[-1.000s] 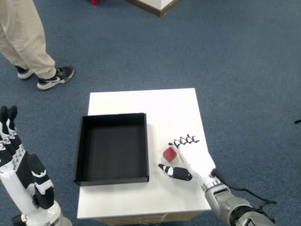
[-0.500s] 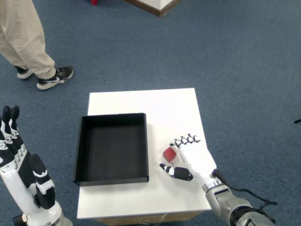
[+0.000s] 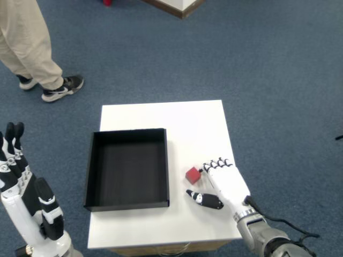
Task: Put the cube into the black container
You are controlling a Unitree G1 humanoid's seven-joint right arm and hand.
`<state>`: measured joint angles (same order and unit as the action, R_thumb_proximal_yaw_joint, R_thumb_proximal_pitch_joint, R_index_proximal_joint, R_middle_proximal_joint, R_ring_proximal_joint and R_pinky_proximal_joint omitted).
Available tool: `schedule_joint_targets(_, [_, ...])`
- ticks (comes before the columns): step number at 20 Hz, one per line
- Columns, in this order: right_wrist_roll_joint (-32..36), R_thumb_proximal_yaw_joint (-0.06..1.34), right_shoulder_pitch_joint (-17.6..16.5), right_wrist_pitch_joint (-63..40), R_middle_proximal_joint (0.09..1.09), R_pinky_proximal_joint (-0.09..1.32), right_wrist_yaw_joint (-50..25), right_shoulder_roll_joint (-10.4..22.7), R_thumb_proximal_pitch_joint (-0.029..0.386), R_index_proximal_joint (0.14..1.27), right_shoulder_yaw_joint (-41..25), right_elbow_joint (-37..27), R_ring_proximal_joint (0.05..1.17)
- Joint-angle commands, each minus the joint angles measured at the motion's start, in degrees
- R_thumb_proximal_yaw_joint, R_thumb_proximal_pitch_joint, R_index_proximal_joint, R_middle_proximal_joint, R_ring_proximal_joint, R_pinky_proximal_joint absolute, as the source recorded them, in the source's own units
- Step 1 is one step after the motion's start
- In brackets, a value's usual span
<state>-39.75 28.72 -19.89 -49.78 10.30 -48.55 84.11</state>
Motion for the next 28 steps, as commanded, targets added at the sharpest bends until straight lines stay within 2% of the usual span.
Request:
schedule_joint_targets(1, [1.0, 0.42, 2.1, 0.2, 0.37, 0.23, -1.5, 0.9, -0.007, 0.59, 1.1, -1.1, 0.32])
schedule_joint_targets(2, [0.9, 0.43, 2.0, 0.1, 0.37, 0.23, -1.5, 0.8, -0.005, 0.6, 1.1, -1.2, 0.32])
schedule_joint_targets(5, [0.9, 0.61, 1.9, -0.5, 0.37, 0.21, -1.8, 0.4, 0.027, 0.73, 1.2, -1.8, 0.31])
schedule_joint_targets(8, [1.1, 0.64, 1.5, -1.4, 0.37, 0.21, -2.4, 0.4, 0.039, 0.75, 1.7, -2.3, 0.31])
schedule_joint_targets(17, [1.0, 0.62, 1.2, -2.8, 0.39, 0.21, -5.7, 0.3, 0.056, 0.74, 1.6, -3.8, 0.31])
schedule_joint_targets(28, [1.2, 0.5, 1.4, -1.1, 0.38, 0.23, -5.9, 0.2, 0.028, 0.66, 1.0, -4.4, 0.31])
